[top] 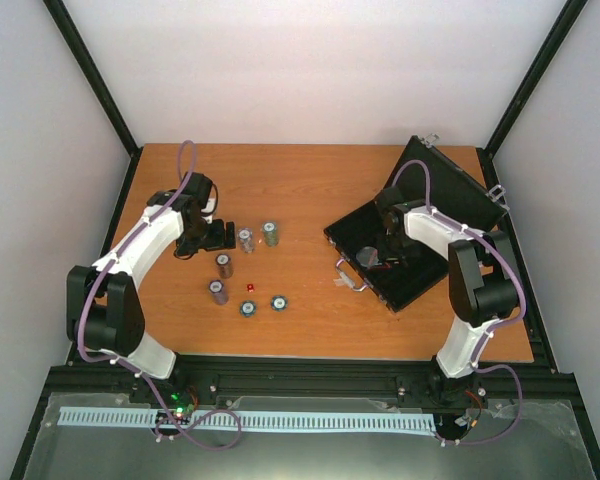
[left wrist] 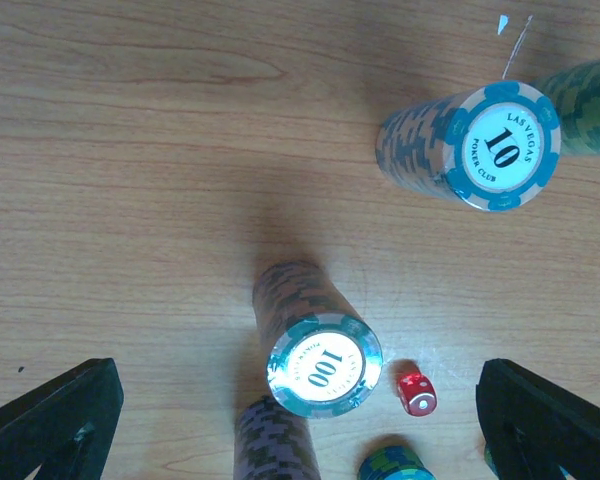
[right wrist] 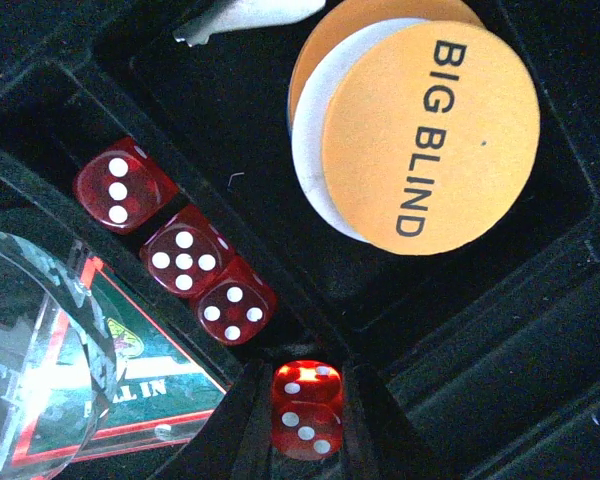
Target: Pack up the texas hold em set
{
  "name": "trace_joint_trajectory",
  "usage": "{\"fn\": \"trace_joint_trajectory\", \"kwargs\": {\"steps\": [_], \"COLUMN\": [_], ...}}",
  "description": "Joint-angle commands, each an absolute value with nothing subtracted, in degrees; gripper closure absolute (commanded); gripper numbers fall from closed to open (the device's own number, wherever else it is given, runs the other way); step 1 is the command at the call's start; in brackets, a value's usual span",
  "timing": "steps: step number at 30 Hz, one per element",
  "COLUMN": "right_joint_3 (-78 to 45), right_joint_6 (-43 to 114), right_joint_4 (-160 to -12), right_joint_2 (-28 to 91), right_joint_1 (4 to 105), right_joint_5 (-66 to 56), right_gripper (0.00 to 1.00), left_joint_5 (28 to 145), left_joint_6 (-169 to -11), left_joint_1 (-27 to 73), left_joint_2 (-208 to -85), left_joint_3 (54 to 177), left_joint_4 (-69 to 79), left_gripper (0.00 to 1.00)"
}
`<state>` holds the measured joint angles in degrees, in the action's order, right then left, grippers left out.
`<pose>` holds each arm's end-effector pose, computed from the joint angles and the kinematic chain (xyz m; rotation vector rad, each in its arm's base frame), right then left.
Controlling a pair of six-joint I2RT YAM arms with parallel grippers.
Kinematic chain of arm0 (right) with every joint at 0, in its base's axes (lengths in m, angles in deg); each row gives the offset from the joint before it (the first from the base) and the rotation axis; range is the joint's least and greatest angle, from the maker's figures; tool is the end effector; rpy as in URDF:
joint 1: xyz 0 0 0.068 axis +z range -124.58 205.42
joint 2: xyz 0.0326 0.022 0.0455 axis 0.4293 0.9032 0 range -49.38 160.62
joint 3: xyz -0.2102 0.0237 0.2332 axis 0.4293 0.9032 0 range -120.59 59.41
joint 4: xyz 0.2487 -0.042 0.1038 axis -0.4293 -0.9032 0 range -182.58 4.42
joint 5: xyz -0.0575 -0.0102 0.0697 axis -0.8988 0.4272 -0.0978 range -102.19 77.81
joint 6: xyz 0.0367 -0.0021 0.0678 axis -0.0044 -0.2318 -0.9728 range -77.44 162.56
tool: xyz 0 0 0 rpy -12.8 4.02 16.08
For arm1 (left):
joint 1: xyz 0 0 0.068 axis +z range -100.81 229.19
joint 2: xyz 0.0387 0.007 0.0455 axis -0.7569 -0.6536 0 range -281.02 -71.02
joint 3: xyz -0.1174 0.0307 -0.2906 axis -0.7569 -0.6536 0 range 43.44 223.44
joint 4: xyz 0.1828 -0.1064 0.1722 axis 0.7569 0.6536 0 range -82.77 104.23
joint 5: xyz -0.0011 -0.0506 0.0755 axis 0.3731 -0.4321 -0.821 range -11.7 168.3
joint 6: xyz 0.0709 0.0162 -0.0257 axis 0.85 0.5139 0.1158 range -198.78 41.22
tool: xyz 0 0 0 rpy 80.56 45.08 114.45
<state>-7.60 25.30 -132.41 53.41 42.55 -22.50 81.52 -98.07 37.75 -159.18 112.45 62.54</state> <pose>0.3374 0.0916 0.1740 0.0205 2.9590 -0.1984 0.3031 -0.0651 0.2587 -0.1867 2.8833 -0.1828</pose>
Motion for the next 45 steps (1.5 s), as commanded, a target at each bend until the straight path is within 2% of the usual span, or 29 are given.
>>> {"fn": "trace_joint_trajectory", "kwargs": {"steps": [1, 16, 18, 21, 30, 33, 45], "right_joint_3": [-6.2, -7.5, -7.3, -6.9, -6.3, -6.1, -7.4], "right_joint_6": [24.1, 24.6, 24.1, 22.9, 22.1, 22.1, 22.0], "right_joint_4": [-129.0, -126.3, -126.1, -125.7, -126.2, -126.2, -129.2], "right_joint_2": [54.2, 58.1, 57.7, 56.8, 52.7, 52.1, 49.8], "right_joint_1": [40.9, 39.6, 39.6, 39.6, 39.6, 39.6, 39.7], "right_joint_5": [-22.0, -18.3, -18.2, -17.9, -17.9, -17.9, -19.6], "right_gripper": [0.97, 0.97, 0.95, 0.84, 0.80, 0.70, 0.69], "left_joint_5": [81.4, 81.3, 81.3, 81.3, 81.5, 81.6, 81.6], "left_joint_6": [-97.6, -97.5, -97.5, -97.5, -97.6, -97.6, -97.4], "left_joint_1": [37.5, 37.5, 37.5, 37.5, 37.5, 37.5, 37.5], "left_joint_2": [-160.4, -162.0, -162.1, -162.1, -161.5, -161.3, -160.5], "left_joint_3": [112.8, 114.0, 114.0, 114.0, 113.7, 113.8, 113.6], "left_joint_4": [62.4, 62.5, 62.5, 62.3, 62.3, 62.4, 62.3], "left_gripper": [0.00, 0.00, 0.00, 0.00, 0.00, 0.00, 0.00]}}
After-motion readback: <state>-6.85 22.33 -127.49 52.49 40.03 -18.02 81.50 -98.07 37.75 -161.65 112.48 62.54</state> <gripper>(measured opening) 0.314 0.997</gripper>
